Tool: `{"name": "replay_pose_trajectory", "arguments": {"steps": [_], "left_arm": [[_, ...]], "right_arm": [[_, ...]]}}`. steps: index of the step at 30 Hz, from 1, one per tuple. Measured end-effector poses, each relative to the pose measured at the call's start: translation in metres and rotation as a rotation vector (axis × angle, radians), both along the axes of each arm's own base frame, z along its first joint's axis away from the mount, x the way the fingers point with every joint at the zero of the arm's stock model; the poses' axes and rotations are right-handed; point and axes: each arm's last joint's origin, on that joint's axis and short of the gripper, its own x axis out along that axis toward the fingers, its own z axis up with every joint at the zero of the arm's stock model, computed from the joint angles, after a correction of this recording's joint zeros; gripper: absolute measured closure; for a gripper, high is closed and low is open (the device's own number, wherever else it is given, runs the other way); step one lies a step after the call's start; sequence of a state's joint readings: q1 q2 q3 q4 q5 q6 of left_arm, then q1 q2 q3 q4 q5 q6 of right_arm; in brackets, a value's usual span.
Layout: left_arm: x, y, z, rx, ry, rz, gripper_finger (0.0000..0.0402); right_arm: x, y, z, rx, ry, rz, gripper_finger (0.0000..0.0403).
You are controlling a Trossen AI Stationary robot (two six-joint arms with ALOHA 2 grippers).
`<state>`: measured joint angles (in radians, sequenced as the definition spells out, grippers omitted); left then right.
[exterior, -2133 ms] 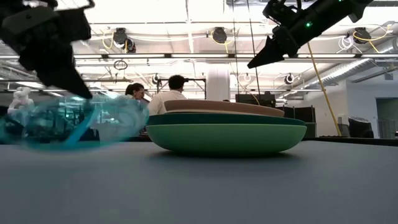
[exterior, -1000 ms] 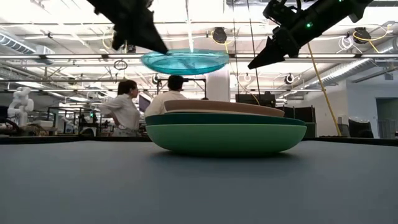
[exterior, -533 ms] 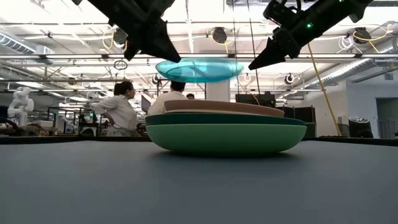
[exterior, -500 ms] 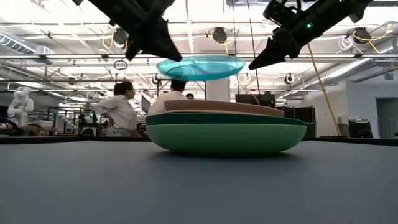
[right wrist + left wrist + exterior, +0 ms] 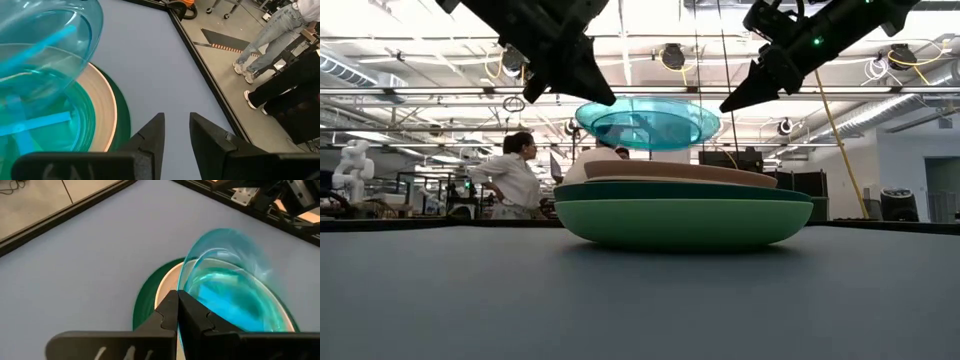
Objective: Stack plastic plates
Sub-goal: Stack the blue plate on top of the blue plate
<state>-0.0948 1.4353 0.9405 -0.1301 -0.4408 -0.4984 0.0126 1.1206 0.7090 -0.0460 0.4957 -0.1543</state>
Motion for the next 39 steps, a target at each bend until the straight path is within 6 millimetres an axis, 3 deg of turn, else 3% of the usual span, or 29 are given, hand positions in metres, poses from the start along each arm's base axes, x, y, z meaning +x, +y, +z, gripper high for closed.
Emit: {"name": "replay_pose_trajectory", "arguments": {"steps": [8,39], "left_arm": [[-0.0001,0.0000,0.0000,-0.003,-0.001,0.002,0.0376],[0.0002,0.0015,0.0001,-0.054,-0.018,0.017,0.0373]], "right_arm": [[0.0000,0.0000,0.0000,0.000,0.000,0.000,0.0316],[0.0000,-0.0001,0.0000,0.000,0.000,0.000,0.0316]]}}
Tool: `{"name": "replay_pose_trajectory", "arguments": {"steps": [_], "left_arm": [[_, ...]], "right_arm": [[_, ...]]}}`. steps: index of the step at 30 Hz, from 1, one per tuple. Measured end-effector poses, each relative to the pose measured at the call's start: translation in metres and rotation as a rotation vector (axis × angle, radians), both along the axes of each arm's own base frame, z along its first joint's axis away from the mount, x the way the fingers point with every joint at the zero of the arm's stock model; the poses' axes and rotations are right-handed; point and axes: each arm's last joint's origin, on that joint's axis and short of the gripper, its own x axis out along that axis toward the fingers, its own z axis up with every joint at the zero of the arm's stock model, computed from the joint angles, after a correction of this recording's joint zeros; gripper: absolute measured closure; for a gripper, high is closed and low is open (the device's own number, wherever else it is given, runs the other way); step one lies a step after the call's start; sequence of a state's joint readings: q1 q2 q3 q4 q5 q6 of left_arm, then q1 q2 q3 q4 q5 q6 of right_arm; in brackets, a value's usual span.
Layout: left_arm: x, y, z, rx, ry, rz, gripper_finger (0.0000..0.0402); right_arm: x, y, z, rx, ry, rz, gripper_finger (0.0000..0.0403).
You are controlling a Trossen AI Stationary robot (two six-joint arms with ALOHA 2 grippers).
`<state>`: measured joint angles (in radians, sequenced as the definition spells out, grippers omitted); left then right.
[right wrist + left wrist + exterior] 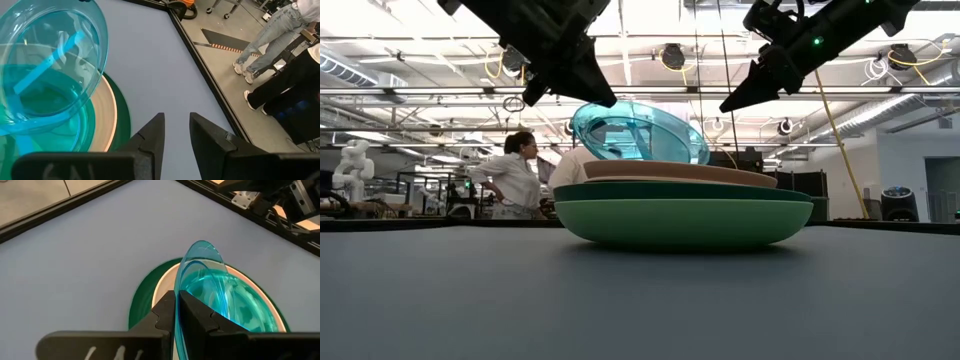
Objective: Stack plastic plates
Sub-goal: Stack the blue plate on top of the blue plate, then return to home position
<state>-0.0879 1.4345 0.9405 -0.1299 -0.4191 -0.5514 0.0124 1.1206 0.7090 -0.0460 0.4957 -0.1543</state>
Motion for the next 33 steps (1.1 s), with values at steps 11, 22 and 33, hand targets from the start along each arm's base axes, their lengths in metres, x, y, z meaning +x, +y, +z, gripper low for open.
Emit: {"name": "replay_pose_trajectory", "arguments": {"steps": [11,22,33], "left_arm": [[-0.0002,0.0005,0.0003,-0.004,-0.009,0.030,0.0373],[-0.0001,0.0035,0.0004,-0.031,-0.023,0.062,0.0342],[-0.0014,0.0038,0.0022,0.004,-0.010,0.038,0.0273]], "right_arm": [[0.0000,0.0000,0.0000,0.000,0.000,0.000,0.0316],[0.0000,0.0001,0.0000,0.000,0.000,0.000,0.0316],[-0.0007,0.0001,-0.0011,0.000,0.014,0.001,0.0316]]}}
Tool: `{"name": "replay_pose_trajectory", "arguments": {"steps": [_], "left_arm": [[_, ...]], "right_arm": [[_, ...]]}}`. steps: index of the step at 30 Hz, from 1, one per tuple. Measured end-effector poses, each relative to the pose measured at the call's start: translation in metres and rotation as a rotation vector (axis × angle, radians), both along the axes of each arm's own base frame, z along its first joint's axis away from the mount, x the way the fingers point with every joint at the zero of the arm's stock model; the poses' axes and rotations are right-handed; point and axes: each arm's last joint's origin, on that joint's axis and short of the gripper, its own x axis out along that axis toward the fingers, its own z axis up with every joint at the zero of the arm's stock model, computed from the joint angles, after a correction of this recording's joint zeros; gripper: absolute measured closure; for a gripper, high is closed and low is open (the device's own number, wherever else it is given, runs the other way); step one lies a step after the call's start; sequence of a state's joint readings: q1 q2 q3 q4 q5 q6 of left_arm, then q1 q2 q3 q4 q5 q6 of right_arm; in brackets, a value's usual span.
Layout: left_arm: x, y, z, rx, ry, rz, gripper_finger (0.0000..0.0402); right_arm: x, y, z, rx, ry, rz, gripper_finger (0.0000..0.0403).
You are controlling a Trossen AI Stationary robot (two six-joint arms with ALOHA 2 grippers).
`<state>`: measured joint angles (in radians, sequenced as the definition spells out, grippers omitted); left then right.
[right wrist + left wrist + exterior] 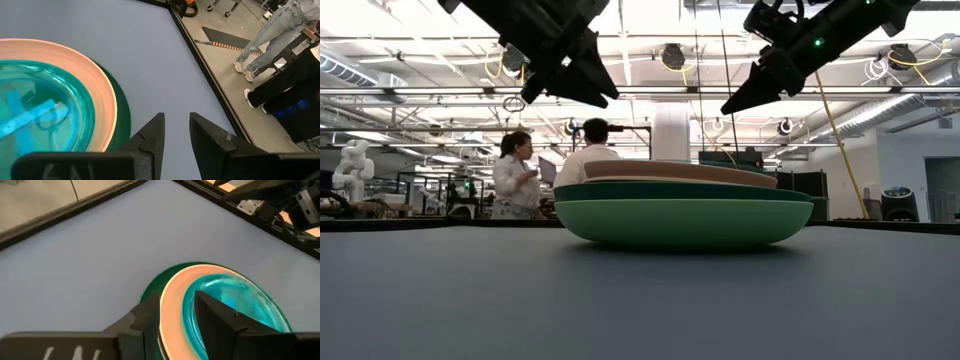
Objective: Stack plastic plates
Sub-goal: Return to home position
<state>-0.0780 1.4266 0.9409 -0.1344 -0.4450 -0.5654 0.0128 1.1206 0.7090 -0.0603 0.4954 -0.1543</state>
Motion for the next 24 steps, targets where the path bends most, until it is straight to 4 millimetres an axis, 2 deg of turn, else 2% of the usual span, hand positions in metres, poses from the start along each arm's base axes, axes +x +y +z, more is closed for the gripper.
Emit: {"name": "replay_pose_trajectory", "arguments": {"steps": [6,12,15,20,24], "left_arm": [[-0.011,0.004,0.012,0.072,0.032,-0.037,0.0273],[-0.044,0.020,0.039,0.228,0.104,-0.088,0.0273],[-0.061,0.030,0.055,0.324,0.107,-0.109,0.0273],[-0.091,0.038,0.077,0.445,0.115,-0.168,0.0273],[-0.113,0.038,0.097,0.429,-0.027,-0.136,0.0273]], "right_arm": [[0.000,0.000,0.000,0.008,-0.005,-0.004,0.0316],[0.001,-0.006,0.000,0.086,-0.022,0.049,0.0316],[0.003,-0.013,0.003,0.099,-0.050,0.105,0.0316],[0.005,-0.030,0.010,0.017,-0.096,0.104,0.0316],[0.004,-0.049,0.019,-0.004,-0.193,0.035,0.0316]]}}
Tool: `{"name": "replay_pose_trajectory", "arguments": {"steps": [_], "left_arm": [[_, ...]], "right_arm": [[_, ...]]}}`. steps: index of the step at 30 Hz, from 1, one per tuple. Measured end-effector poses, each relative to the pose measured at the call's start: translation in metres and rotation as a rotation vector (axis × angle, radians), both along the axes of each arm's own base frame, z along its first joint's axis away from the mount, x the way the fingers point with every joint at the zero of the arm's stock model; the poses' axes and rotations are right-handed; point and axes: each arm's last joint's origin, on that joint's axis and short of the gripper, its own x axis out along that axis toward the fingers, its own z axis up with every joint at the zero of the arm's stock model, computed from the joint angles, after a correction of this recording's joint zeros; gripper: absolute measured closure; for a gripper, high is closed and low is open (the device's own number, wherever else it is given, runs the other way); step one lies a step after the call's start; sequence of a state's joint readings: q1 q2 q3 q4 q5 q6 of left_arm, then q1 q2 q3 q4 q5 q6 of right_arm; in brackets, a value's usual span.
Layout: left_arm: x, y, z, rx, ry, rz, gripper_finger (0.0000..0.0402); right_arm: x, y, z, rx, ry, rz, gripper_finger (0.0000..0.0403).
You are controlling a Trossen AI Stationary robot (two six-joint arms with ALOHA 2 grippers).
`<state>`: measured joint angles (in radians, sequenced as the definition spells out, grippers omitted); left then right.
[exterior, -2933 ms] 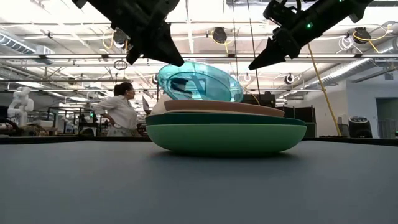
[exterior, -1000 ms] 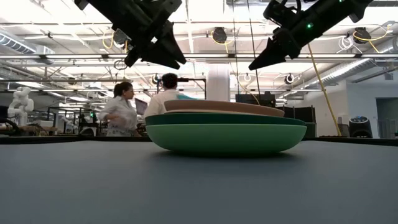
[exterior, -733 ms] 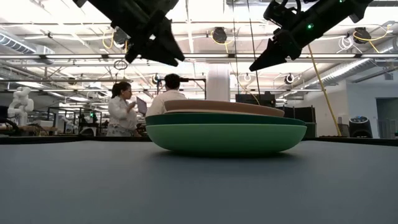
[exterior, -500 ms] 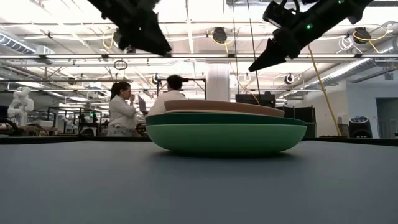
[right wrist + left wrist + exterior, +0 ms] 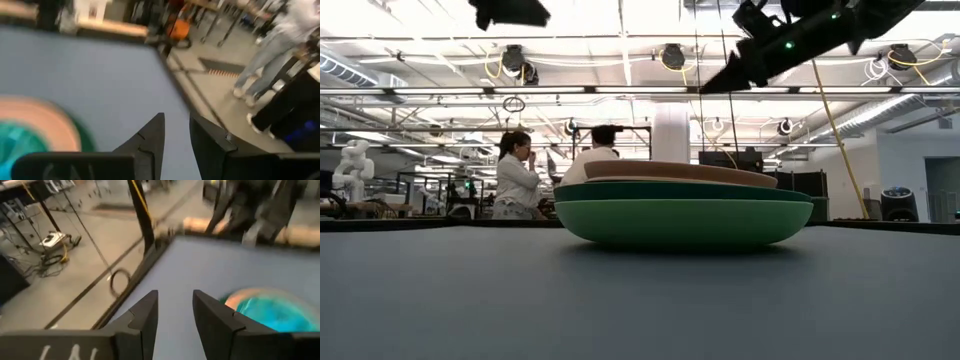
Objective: Stack plastic plates
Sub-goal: Return to home position
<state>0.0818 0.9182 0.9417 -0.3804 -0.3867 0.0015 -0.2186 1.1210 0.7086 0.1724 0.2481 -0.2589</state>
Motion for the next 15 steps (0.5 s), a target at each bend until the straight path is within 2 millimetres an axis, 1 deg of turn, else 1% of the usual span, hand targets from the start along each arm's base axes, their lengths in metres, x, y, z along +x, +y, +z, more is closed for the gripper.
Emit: {"name": "replay_pose_trajectory", "arguments": {"steps": [4,5,7,10,12,15], "left_arm": [[-0.020,-0.001,0.019,-0.059,-0.181,0.026,0.0273],[-0.022,-0.001,0.023,-0.058,-0.214,0.024,0.0273],[-0.028,-0.002,0.027,-0.040,-0.242,0.016,0.0273],[-0.034,-0.002,0.027,0.007,-0.203,0.041,0.0273],[-0.037,-0.002,0.020,-0.013,-0.136,0.052,0.0273],[-0.039,-0.008,0.008,-0.044,-0.013,-0.025,0.0273]], "right_arm": [[-0.002,-0.020,0.016,-0.019,-0.167,-0.003,0.0316],[-0.002,-0.023,0.019,-0.025,-0.194,0.013,0.0316],[-0.003,-0.025,0.020,-0.044,-0.193,0.058,0.0316],[-0.004,-0.024,0.013,-0.061,-0.114,0.122,0.0316],[-0.003,-0.019,0.009,-0.068,-0.067,0.202,0.0316],[-0.003,-0.009,0.008,-0.094,-0.028,0.310,0.0316]]}}
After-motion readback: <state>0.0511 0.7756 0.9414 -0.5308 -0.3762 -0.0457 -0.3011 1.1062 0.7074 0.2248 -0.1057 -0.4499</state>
